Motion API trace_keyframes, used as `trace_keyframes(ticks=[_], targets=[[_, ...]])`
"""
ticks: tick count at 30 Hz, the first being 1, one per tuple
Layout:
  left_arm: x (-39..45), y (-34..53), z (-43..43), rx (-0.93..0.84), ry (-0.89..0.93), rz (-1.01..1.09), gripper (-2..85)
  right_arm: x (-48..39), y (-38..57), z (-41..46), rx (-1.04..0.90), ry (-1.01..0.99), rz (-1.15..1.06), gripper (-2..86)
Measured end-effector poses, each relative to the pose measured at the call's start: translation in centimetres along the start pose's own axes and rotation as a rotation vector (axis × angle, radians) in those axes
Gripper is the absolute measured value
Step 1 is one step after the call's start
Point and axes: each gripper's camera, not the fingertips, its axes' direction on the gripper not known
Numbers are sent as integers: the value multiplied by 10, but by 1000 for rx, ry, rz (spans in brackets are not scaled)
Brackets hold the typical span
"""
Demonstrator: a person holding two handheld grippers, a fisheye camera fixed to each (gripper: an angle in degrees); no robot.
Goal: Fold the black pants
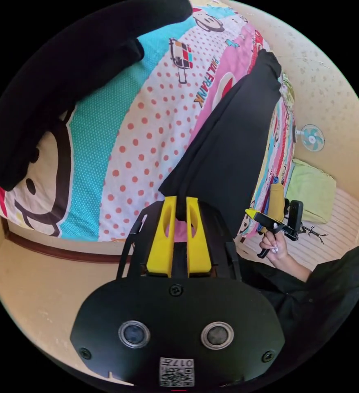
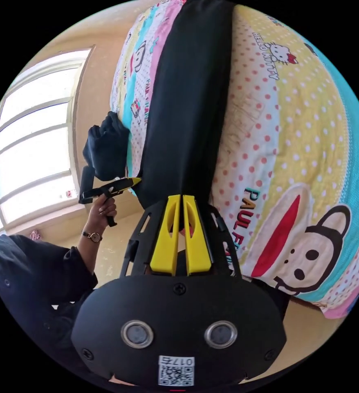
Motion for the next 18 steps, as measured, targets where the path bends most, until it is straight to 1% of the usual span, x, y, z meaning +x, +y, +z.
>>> trace_keyframes(ticks=[1,3,4,5,7,9,10,11,12,13,14,17,18], targets=[[6,-4,2,-17,-35,-3,70,2,-2,-4,9,-7,16,46],[19,-6,-7,28,-113,24,99,6,-7,-31,112,1,30,78],[28,-6,-18,114,-171,37,132,8,-9,-39,142,13,39,86],[36,-9,-27,198,-199,68,144,13,-14,-53,193,28,53,103],[41,-19,-29,263,-159,146,157,24,-26,-66,239,-1,68,119],[37,-37,-12,226,-93,178,167,39,-48,-56,214,-127,62,120],[31,-51,13,116,-76,161,169,41,-54,-48,184,-159,54,116],[27,-54,38,37,-102,155,164,44,-63,-28,104,-220,36,99],[29,-50,40,68,-135,163,141,42,-68,-9,35,-255,18,73],[36,-40,44,72,-200,179,95,38,-69,-1,2,-247,8,68],[40,-32,54,-1,-182,197,70,30,-67,5,-35,-233,-25,58],[46,0,68,-107,-22,225,51,8,-51,-21,-51,-140,-127,43],[48,8,70,-126,-6,240,51,4,-39,-37,-83,-93,-172,39]])
